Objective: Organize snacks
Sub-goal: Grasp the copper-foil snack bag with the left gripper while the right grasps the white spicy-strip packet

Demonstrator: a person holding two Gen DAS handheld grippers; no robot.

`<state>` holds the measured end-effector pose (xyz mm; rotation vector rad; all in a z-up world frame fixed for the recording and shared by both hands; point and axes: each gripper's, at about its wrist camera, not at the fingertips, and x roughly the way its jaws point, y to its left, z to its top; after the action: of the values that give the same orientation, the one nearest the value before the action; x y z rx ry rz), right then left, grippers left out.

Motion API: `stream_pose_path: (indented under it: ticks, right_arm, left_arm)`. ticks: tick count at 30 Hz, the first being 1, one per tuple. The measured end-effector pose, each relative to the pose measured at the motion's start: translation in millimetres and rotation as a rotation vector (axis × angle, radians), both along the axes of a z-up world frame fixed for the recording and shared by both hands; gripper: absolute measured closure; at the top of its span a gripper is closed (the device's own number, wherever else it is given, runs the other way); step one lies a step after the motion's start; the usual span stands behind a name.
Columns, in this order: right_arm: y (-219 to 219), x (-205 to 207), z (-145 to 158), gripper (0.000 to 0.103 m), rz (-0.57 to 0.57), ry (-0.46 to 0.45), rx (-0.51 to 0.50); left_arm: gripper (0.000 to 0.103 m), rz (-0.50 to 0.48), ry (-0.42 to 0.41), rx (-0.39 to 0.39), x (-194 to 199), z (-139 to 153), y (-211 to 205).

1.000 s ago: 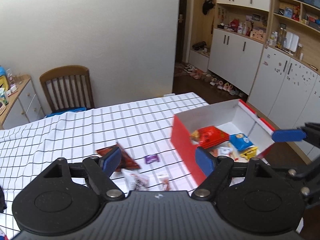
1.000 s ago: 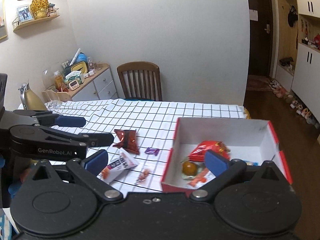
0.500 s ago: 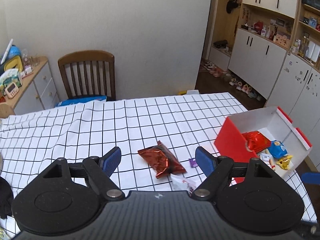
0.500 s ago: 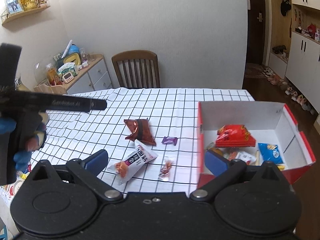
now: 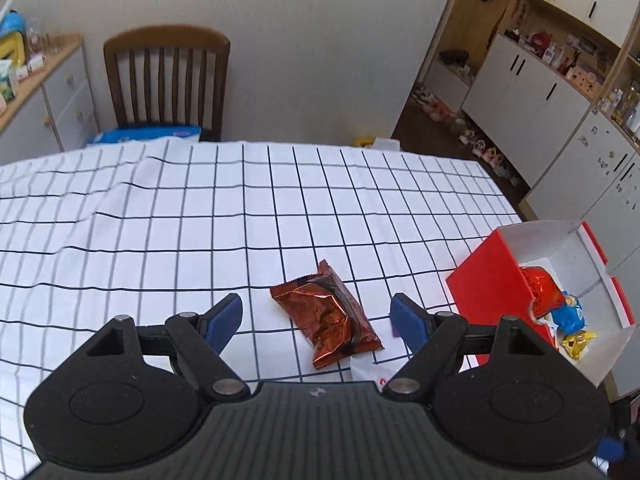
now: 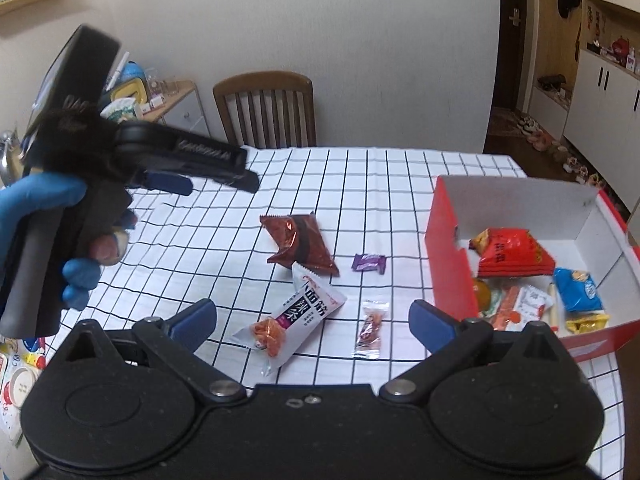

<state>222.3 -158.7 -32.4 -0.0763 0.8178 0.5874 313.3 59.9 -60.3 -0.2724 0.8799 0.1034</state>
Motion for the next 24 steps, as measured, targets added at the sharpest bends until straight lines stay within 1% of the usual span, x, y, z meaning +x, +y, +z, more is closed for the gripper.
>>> stream_pose_path:
  ticks: [6,14,18,24]
  right_arm:
    - [23,8,-19,0.000,-0.016,0.006,-0.046]
    - [49,24,-48,0.002,-0.038,0.044,-0.100]
    - [56,37,-62,0.006,-0.059,0.094,-0.101]
    - [61,53,-80,0.013,-0.069,0.178,-0.087]
  left_arm:
    - [0.022,-0.009,0.050,-0.013,27,-22,-2]
    - [0.022,0.005,0.124,-0.080,56,-51,1]
    - [0.022,-0.004,0.155,-0.122,63,-64,-1]
    - [0.022,-0.001,0.170,-0.144,69,-80,4]
